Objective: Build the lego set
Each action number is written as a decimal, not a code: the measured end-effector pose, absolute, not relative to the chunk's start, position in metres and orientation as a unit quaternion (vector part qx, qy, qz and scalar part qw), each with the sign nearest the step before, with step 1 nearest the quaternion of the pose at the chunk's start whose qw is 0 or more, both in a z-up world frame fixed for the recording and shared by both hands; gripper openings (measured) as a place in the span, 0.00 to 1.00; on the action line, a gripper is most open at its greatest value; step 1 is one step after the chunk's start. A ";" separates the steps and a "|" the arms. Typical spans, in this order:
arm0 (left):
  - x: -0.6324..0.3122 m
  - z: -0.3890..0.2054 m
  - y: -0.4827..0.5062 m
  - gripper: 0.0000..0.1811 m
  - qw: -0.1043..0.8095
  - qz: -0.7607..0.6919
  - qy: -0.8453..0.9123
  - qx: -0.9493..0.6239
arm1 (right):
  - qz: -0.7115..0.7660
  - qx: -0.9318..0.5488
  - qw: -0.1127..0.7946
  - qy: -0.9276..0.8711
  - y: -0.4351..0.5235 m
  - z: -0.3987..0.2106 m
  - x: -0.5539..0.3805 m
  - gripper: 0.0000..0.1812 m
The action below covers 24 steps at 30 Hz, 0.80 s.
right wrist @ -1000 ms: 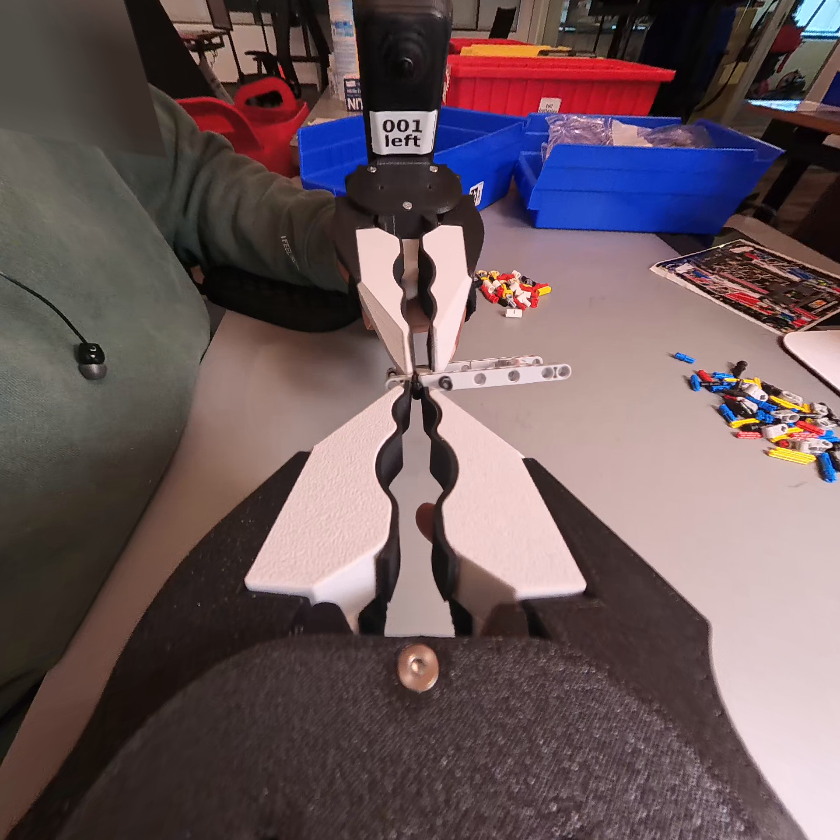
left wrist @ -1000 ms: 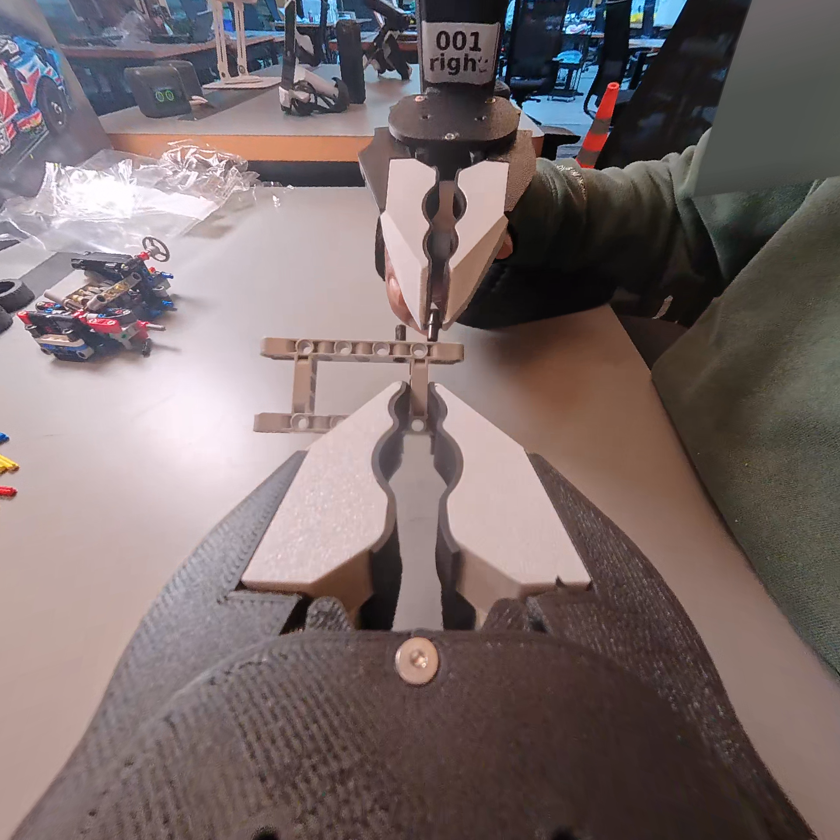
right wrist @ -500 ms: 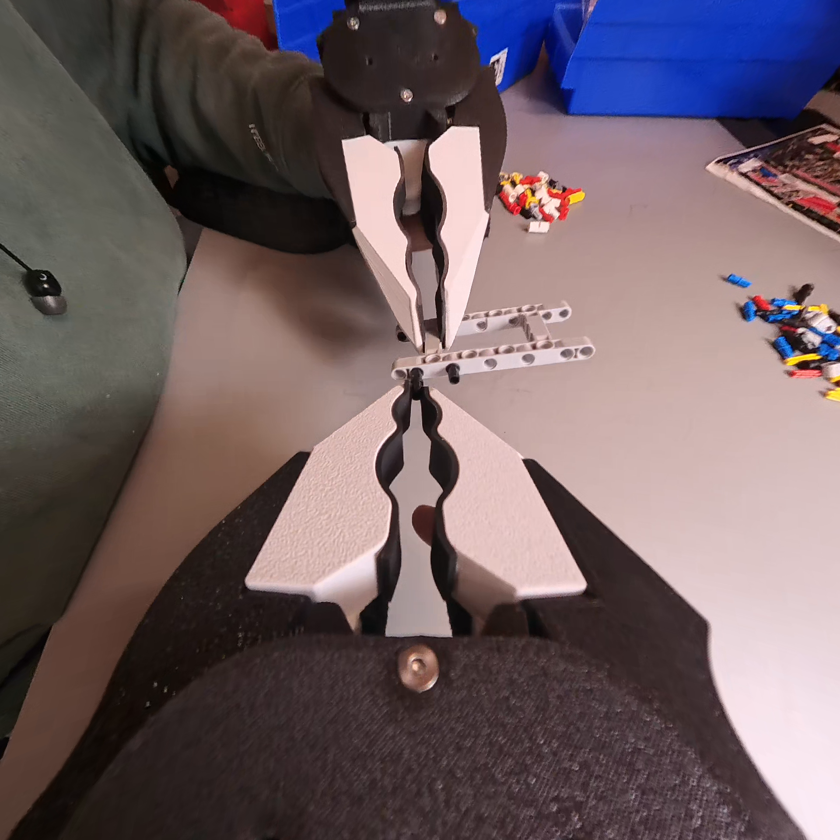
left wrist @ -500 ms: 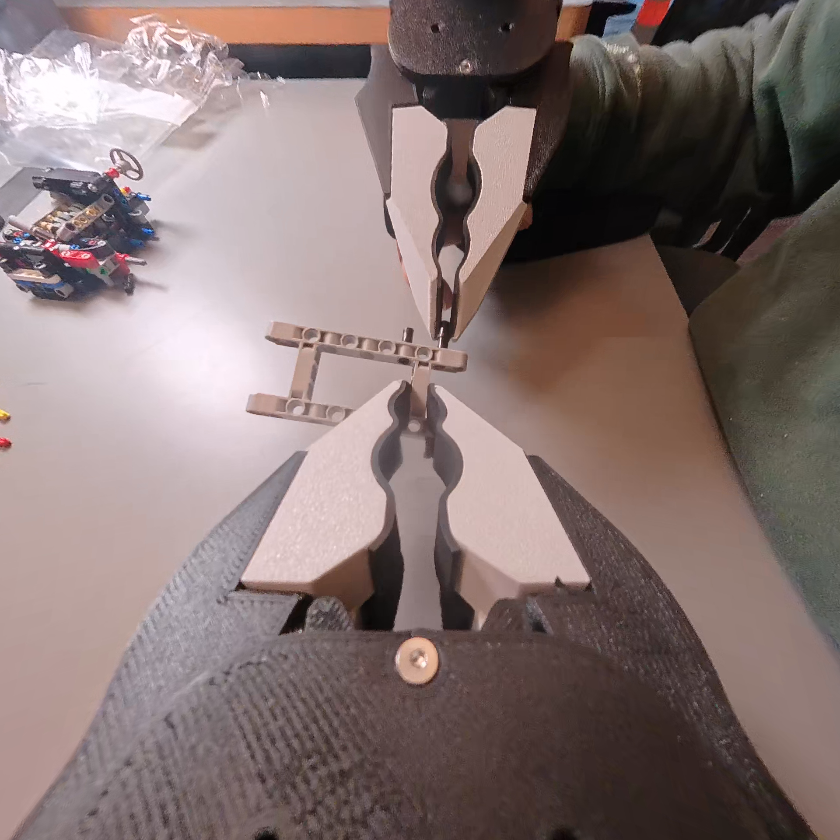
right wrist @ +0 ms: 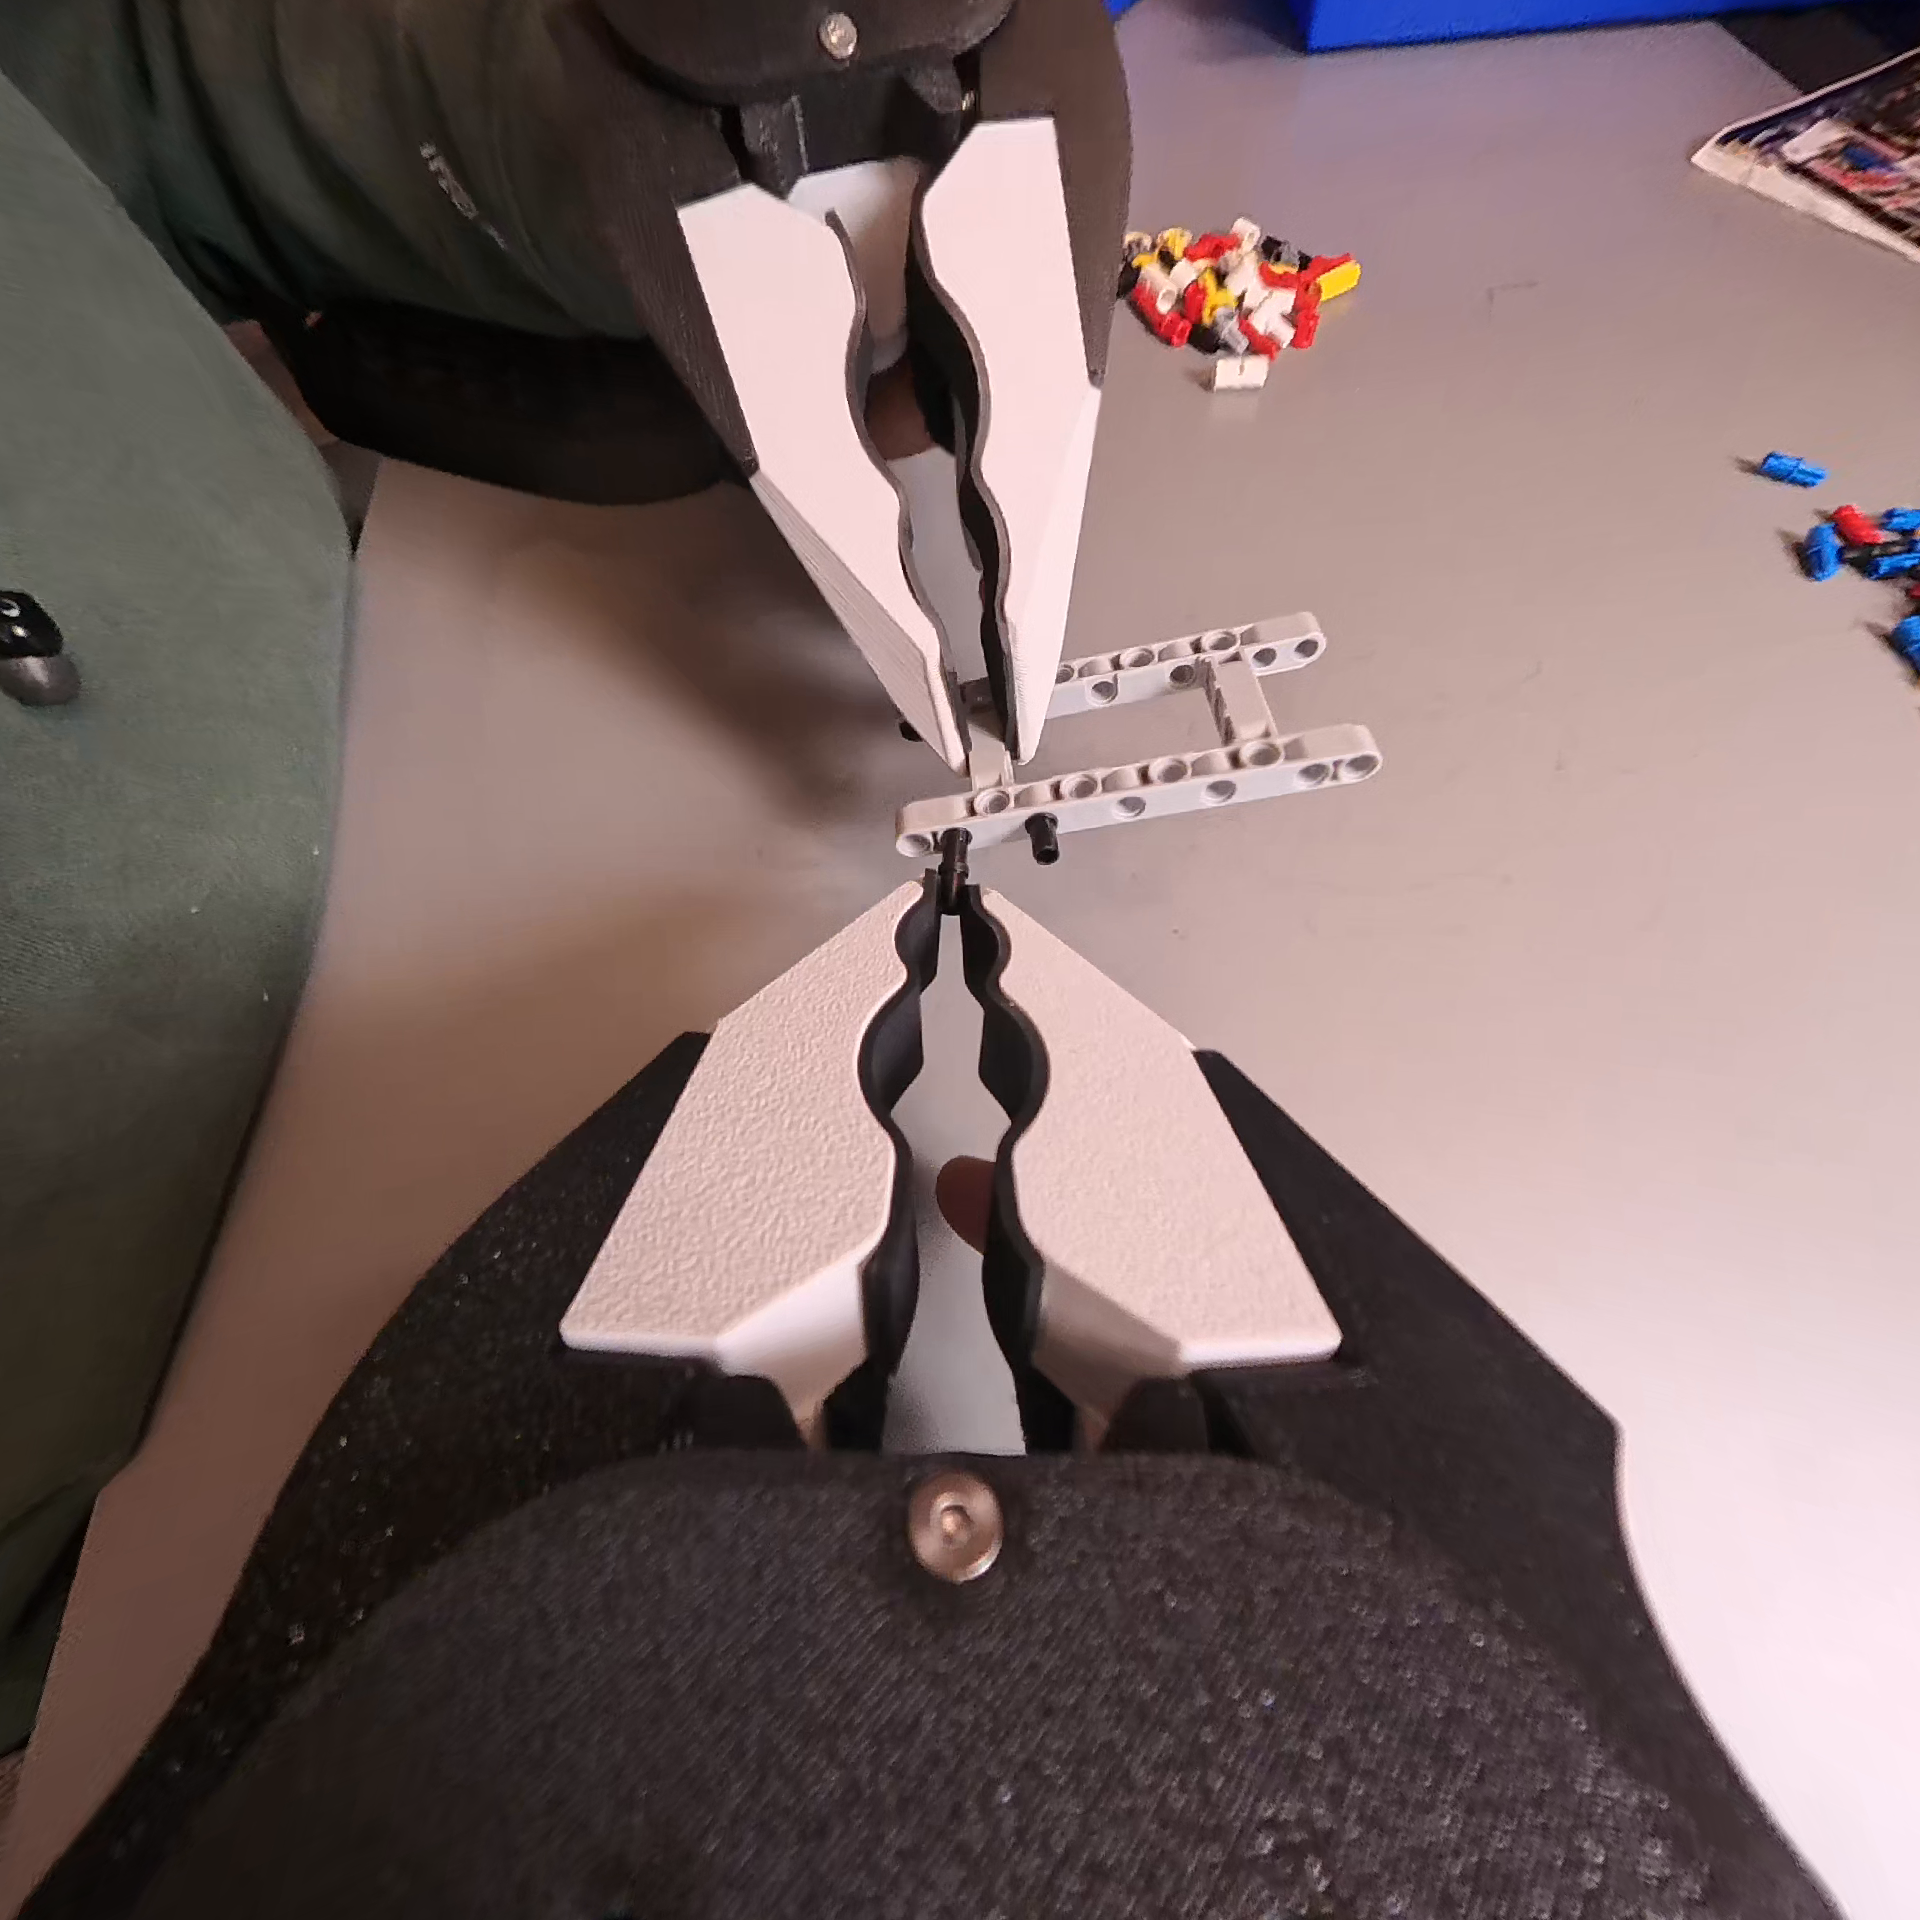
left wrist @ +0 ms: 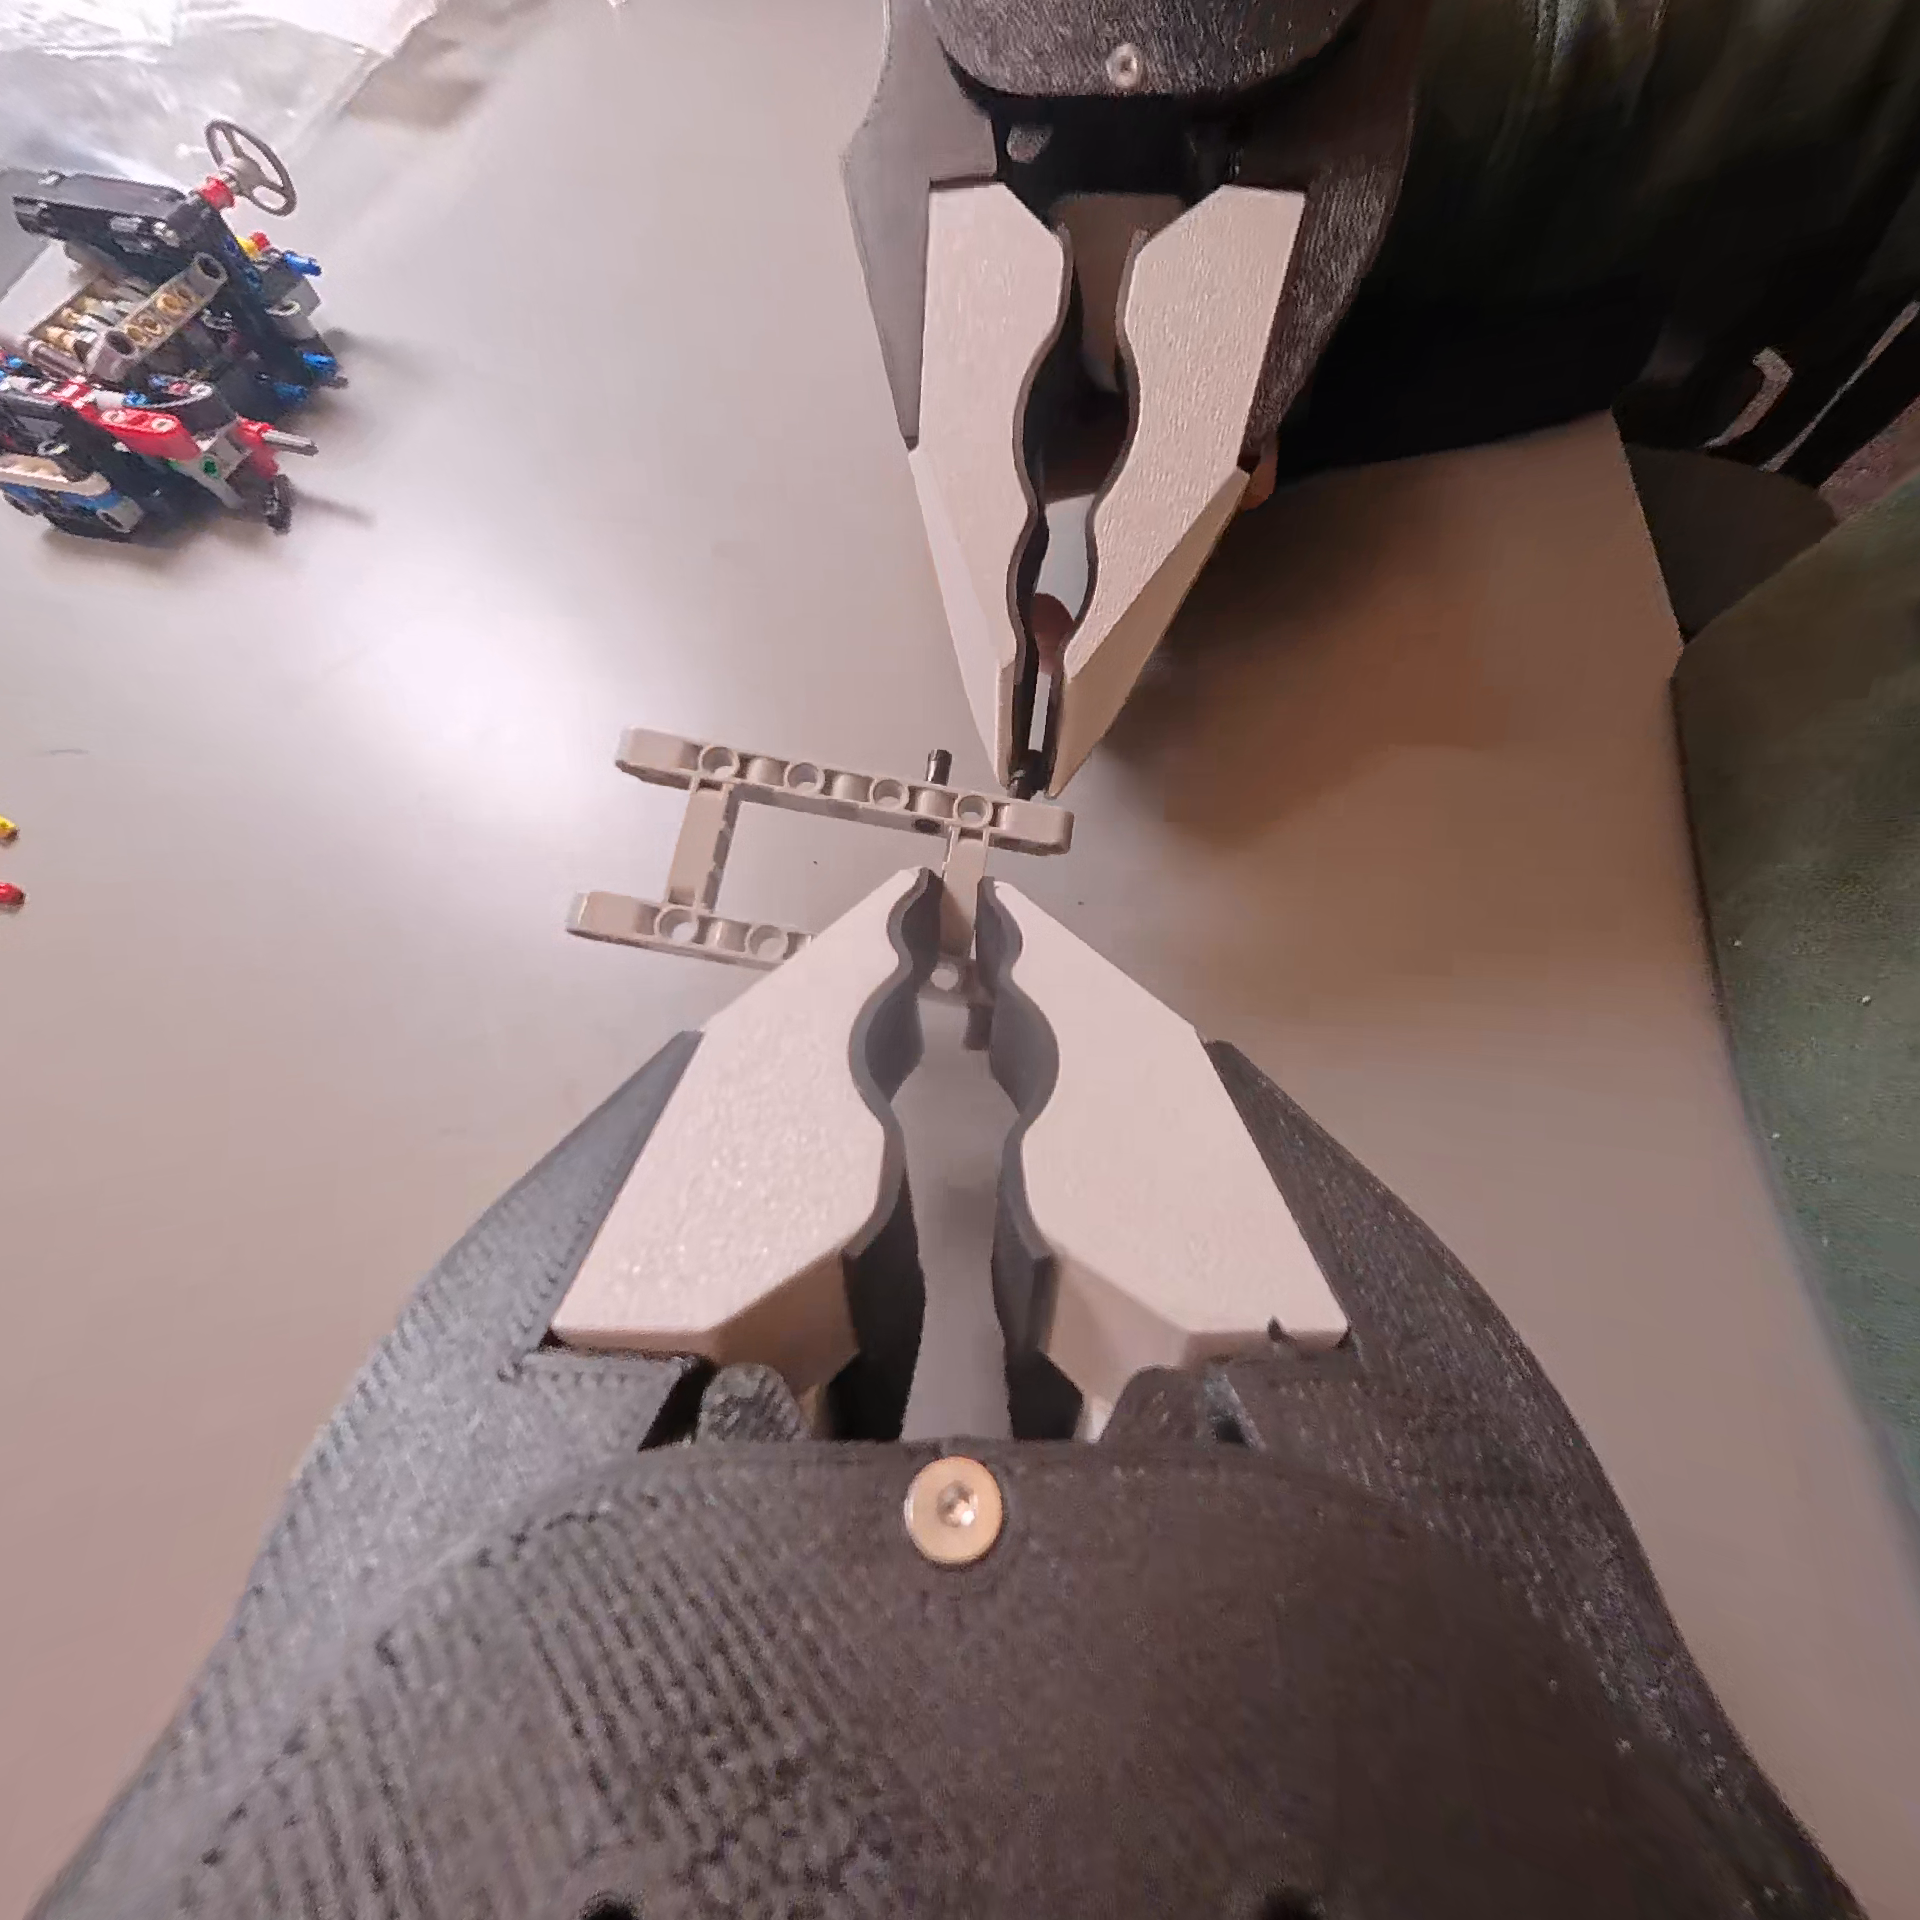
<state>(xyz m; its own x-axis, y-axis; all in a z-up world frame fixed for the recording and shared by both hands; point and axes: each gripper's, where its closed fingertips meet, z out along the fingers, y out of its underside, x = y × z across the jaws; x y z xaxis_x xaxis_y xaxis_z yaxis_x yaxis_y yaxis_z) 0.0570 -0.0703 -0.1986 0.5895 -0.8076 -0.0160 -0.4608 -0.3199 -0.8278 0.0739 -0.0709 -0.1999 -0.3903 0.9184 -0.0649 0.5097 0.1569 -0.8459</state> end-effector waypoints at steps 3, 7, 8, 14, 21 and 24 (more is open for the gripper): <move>0.059 -0.206 -0.074 0.02 0.404 -0.192 0.425 -0.787 | 0.407 -0.494 0.228 -0.733 -0.074 -0.207 0.076 0.01; 0.061 -0.222 -0.080 0.02 0.370 -0.170 0.452 -0.794 | 0.361 -0.487 0.204 -0.768 -0.080 -0.224 0.080 0.01; 0.062 -0.224 -0.080 0.02 0.367 -0.172 0.451 -0.795 | 0.360 -0.487 0.200 -0.770 -0.081 -0.223 0.080 0.01; 0.065 -0.227 -0.080 0.02 0.362 -0.184 0.441 -0.800 | 0.343 -0.491 0.193 -0.777 -0.082 -0.228 0.081 0.01; 0.061 -0.199 -0.070 0.02 0.408 -0.299 0.341 -0.792 | 0.414 -0.506 0.222 -0.724 -0.072 -0.204 0.076 0.01; 0.059 -0.179 -0.066 0.02 0.436 -0.350 0.303 -0.772 | 0.466 -0.504 0.242 -0.686 -0.067 -0.180 0.074 0.01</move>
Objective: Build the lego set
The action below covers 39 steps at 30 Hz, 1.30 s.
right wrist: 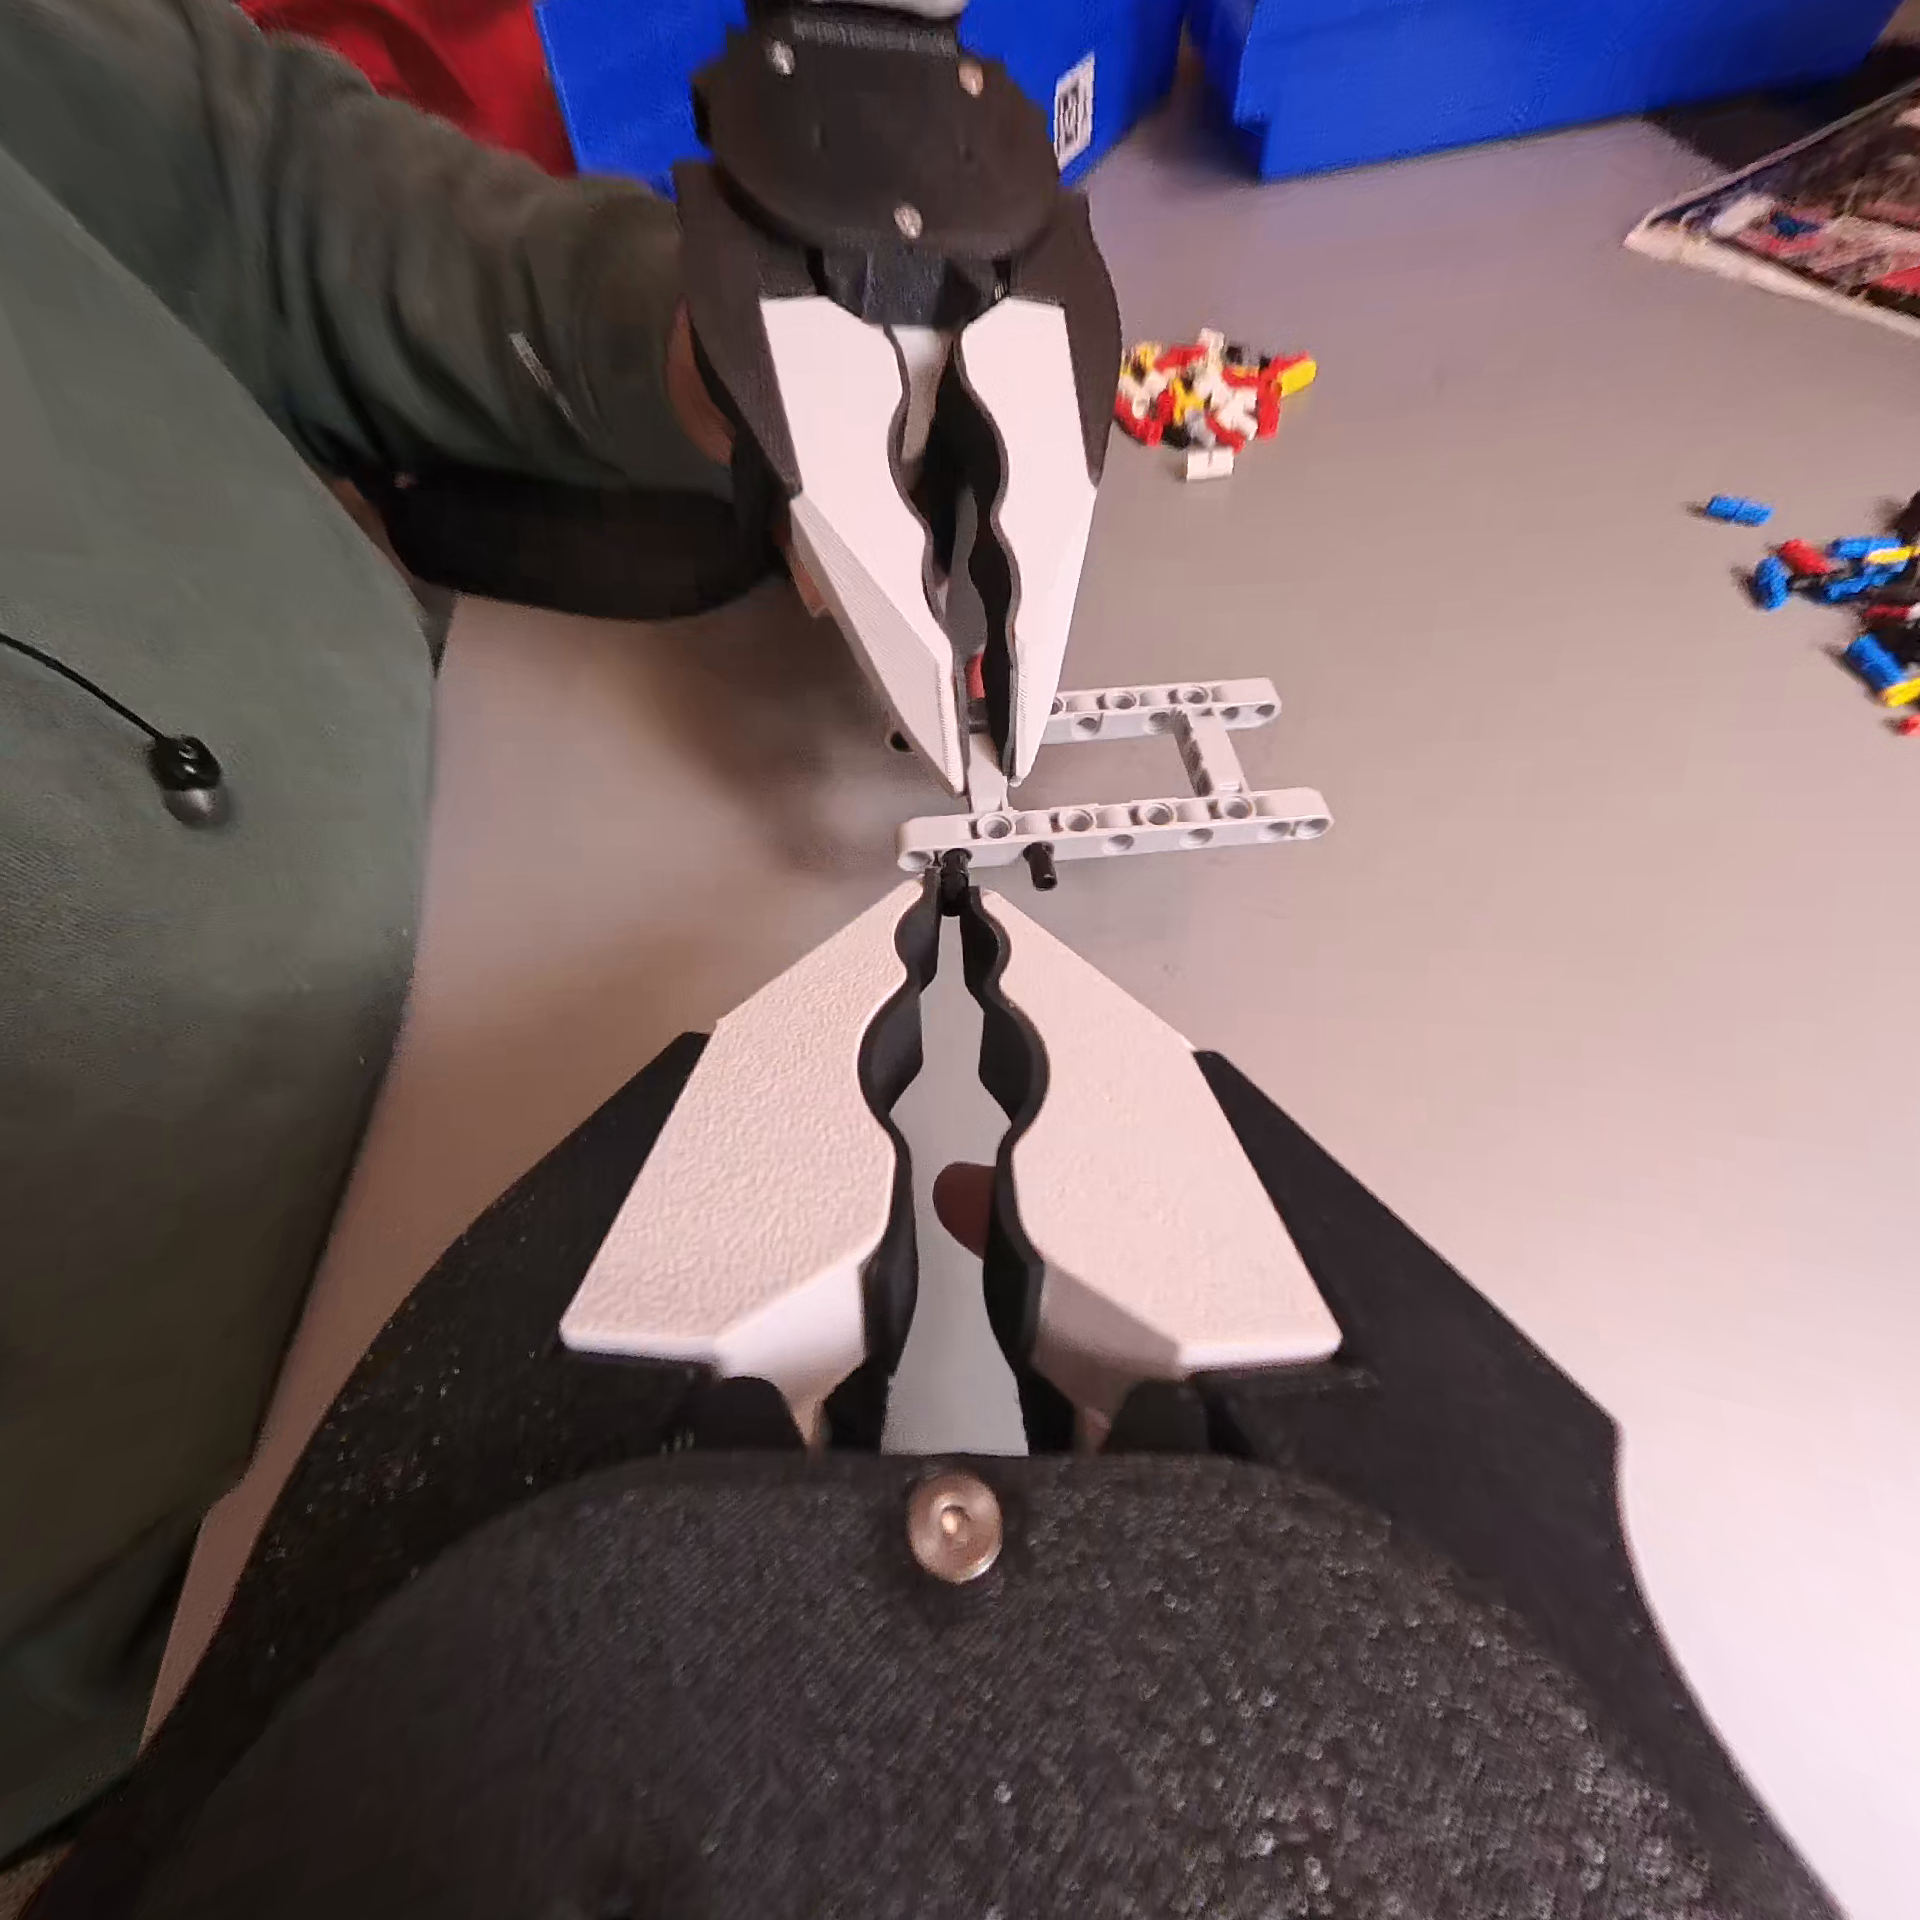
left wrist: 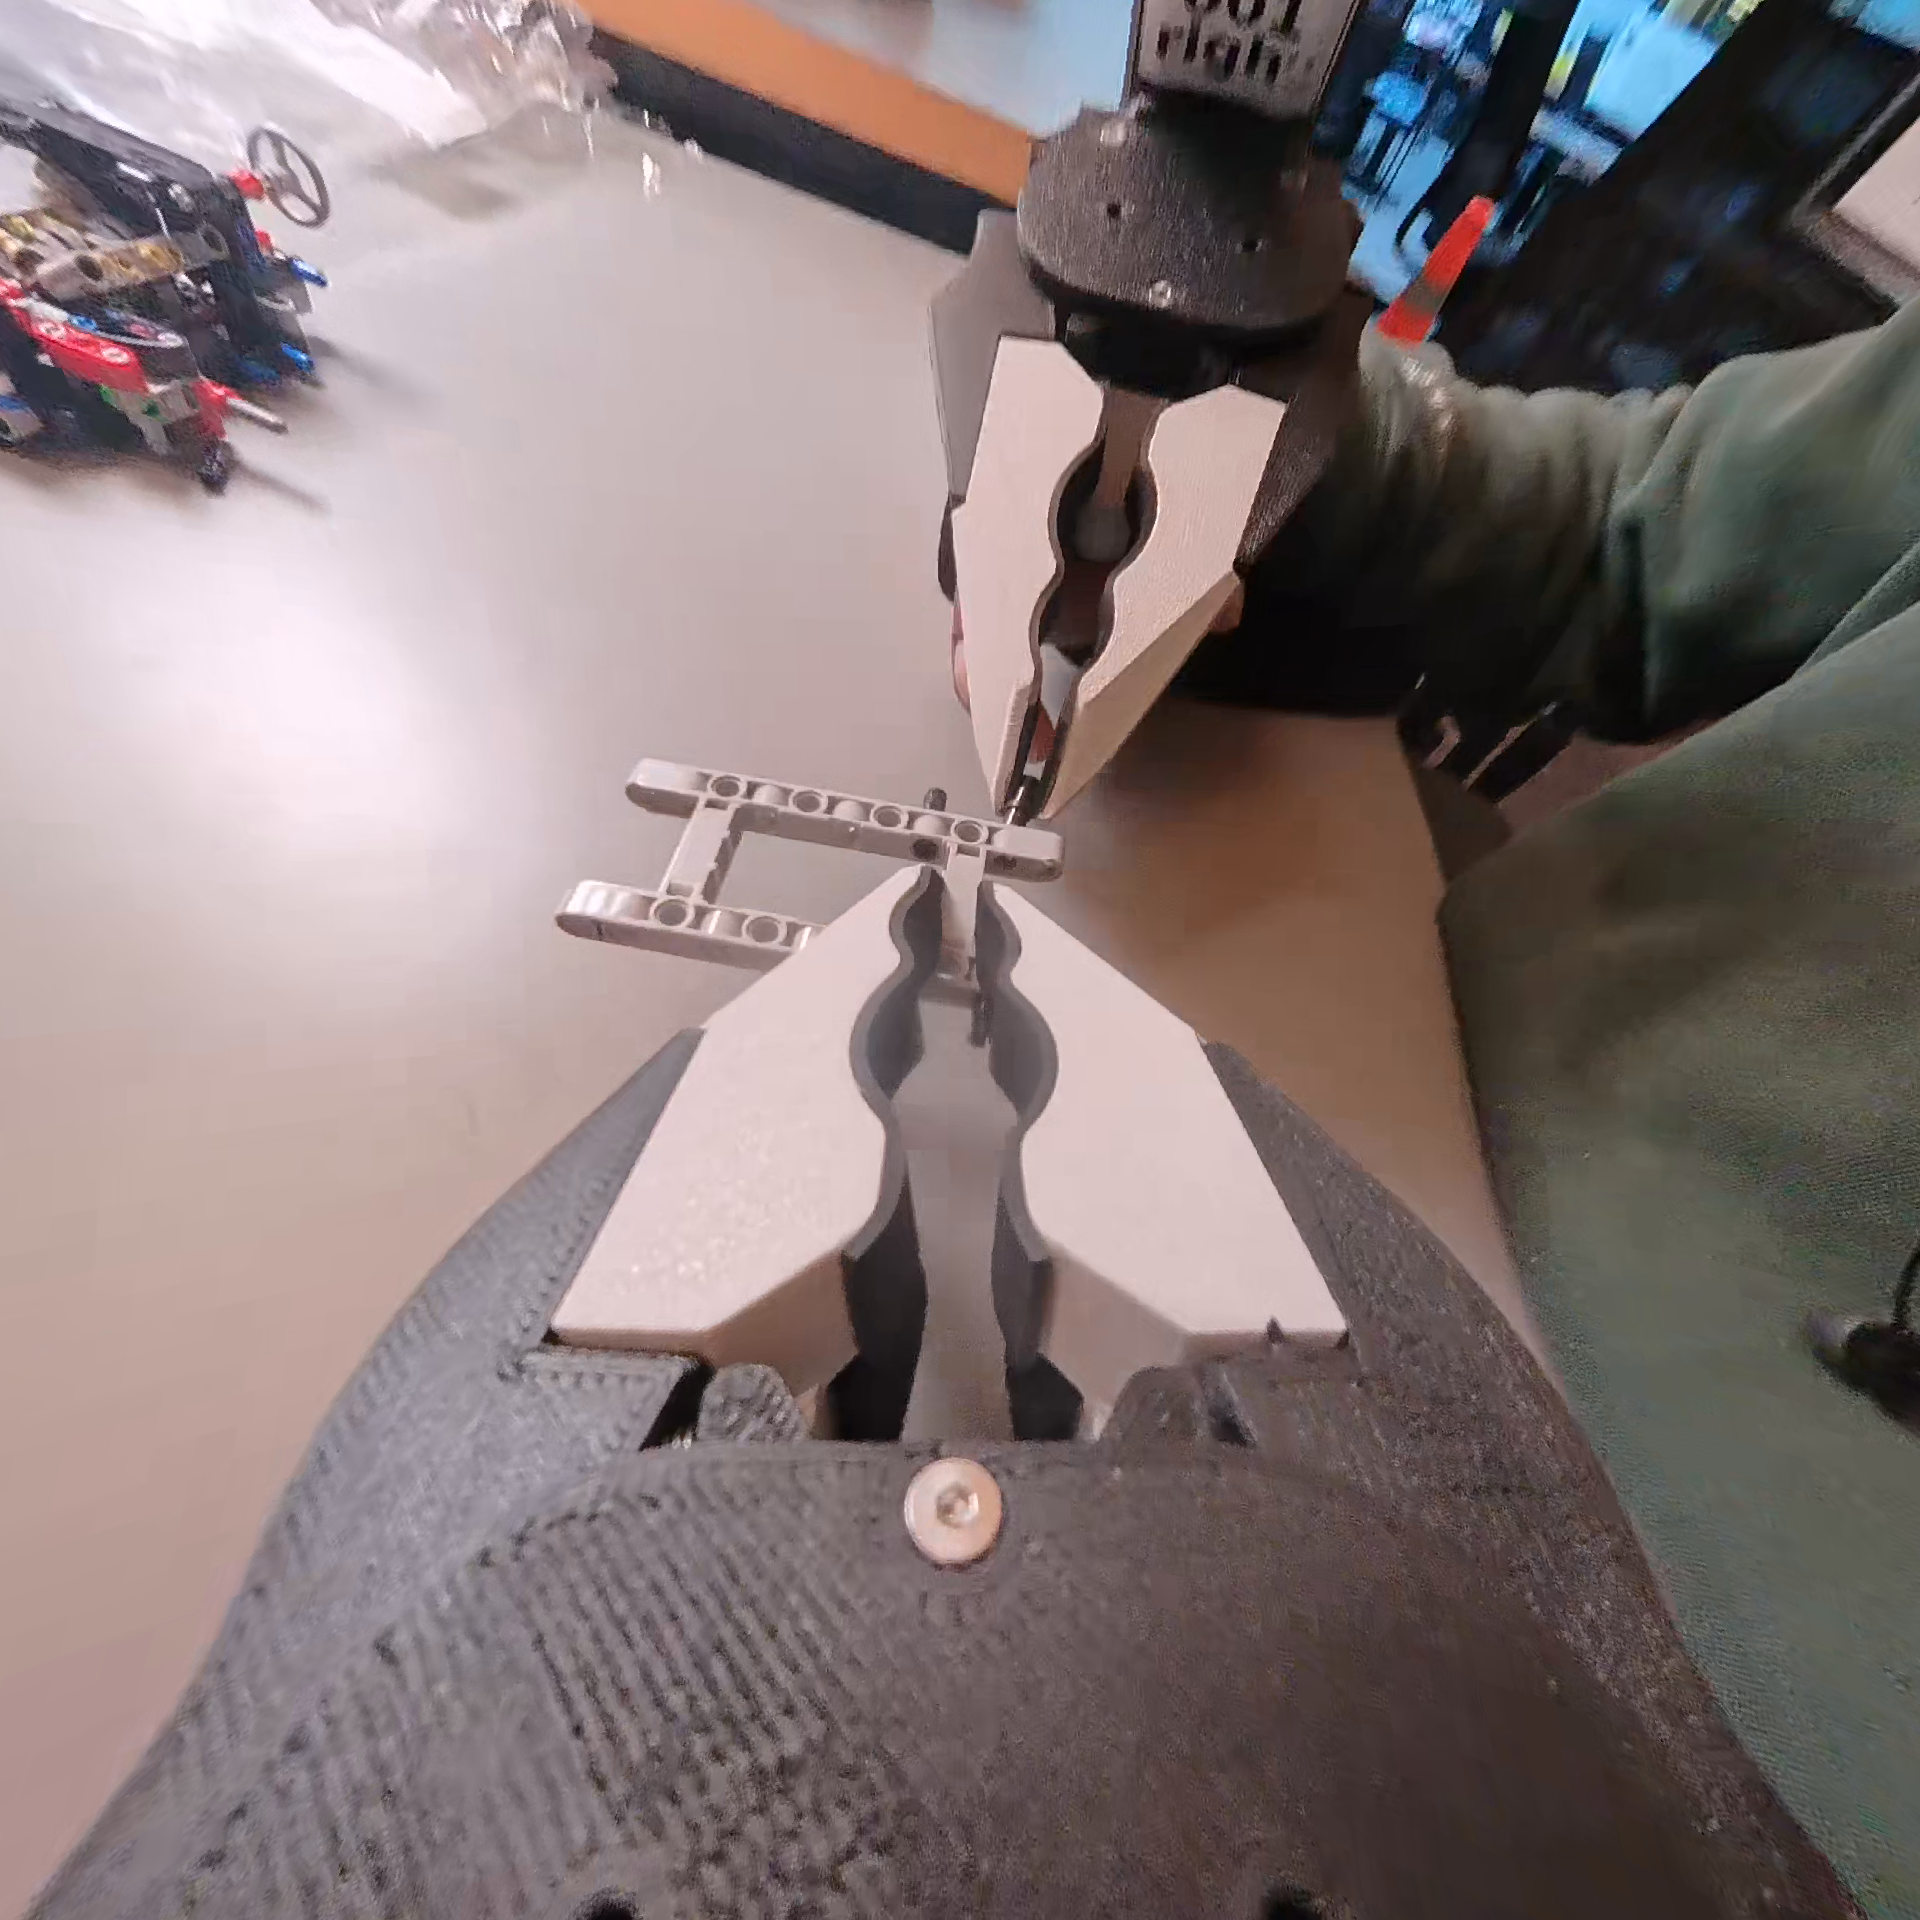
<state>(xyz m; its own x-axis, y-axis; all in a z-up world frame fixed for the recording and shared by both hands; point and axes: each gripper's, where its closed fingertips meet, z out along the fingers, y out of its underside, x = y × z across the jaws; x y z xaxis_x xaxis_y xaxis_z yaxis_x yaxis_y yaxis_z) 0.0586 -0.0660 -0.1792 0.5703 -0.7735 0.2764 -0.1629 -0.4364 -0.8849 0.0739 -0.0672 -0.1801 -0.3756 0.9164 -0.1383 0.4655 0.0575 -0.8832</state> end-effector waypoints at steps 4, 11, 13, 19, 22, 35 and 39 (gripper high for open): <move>0.059 -0.168 -0.066 0.02 0.452 -0.387 0.282 -0.753 | 0.506 -0.498 0.244 -0.661 -0.068 -0.167 0.073 0.01; 0.066 -0.158 -0.071 0.02 0.462 -0.414 0.283 -0.732 | 0.523 -0.481 0.240 -0.662 -0.076 -0.159 0.075 0.01; 0.066 -0.157 -0.070 0.02 0.467 -0.407 0.286 -0.731 | 0.518 -0.479 0.246 -0.665 -0.076 -0.159 0.075 0.01; 0.065 -0.152 -0.069 0.02 0.476 -0.407 0.281 -0.727 | 0.529 -0.479 0.250 -0.655 -0.076 -0.154 0.074 0.01; 0.064 -0.155 -0.068 0.02 0.473 -0.398 0.284 -0.733 | 0.526 -0.480 0.254 -0.654 -0.075 -0.157 0.073 0.01; 0.035 -0.189 -0.054 0.03 0.439 -0.275 0.321 -0.793 | 0.377 -0.570 0.367 -0.632 0.026 -0.177 0.089 0.10; 0.030 -0.220 -0.060 0.07 0.385 -0.207 0.368 -0.821 | 0.279 -0.627 0.393 -0.612 0.076 -0.196 0.099 0.09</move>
